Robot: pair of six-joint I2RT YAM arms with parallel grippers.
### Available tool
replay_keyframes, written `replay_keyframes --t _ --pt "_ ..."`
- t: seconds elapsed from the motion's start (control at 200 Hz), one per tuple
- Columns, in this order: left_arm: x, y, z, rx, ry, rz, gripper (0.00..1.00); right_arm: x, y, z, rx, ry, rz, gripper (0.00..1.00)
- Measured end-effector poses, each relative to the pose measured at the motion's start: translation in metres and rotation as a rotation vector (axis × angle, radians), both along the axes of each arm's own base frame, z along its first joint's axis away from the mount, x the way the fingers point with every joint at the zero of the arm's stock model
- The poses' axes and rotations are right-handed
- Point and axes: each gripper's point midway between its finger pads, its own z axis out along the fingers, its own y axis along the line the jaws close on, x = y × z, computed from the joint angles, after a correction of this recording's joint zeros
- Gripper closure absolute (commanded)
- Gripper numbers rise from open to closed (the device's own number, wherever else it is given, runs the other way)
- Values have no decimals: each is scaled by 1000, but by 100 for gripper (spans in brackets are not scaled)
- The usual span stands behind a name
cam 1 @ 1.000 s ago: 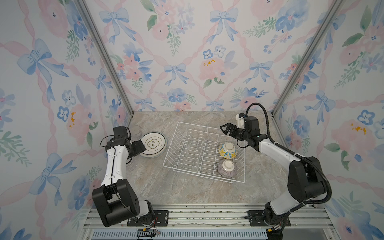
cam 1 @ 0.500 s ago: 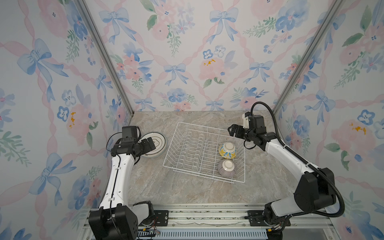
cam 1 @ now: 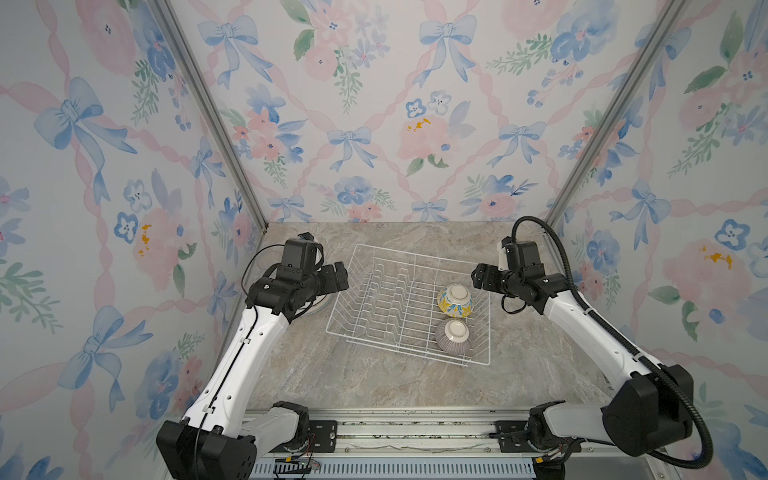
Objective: Unload the mixed dishes from the dish rack
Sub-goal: 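Move the left gripper over the rack toward the bowls while the right gripper repositions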
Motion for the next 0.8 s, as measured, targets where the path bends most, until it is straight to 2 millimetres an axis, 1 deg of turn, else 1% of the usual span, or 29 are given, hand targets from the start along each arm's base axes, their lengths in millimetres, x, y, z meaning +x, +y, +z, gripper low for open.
replay_keyframes --t 0.095,0.195,0.265,0.34,0.385,0.525,0.605,0.71,0.755,0.8 --pt "3 -20 -2 -6 -6 -38 2 -10 -5 -18 -12 59 -6 16" --pt "10 -38 -5 -7 -23 -65 2 -13 -7 -26 -14 89 -7 20" --pt "15 -50 -6 -24 -40 -83 2 -13 -6 -30 -10 100 -3 24" --pt "21 -60 -9 -39 -54 -95 2 -12 -5 -33 -5 112 -1 34" --pt "25 -66 -11 -51 -58 -102 2 -12 -4 -36 -4 118 1 35" --pt "34 -92 -26 -65 -43 -152 2 -10 -3 -49 -10 150 3 38" --pt "36 -105 -36 -66 -28 -178 2 -9 -4 -59 -23 176 1 44" --pt "36 -118 -45 -71 -14 -210 2 -8 -6 -71 -40 208 -1 48" --pt "36 -121 -47 -74 -11 -218 2 -7 -6 -74 -46 216 1 53" --pt "37 -124 -48 -77 -10 -223 2 -6 -6 -75 -56 219 10 60"
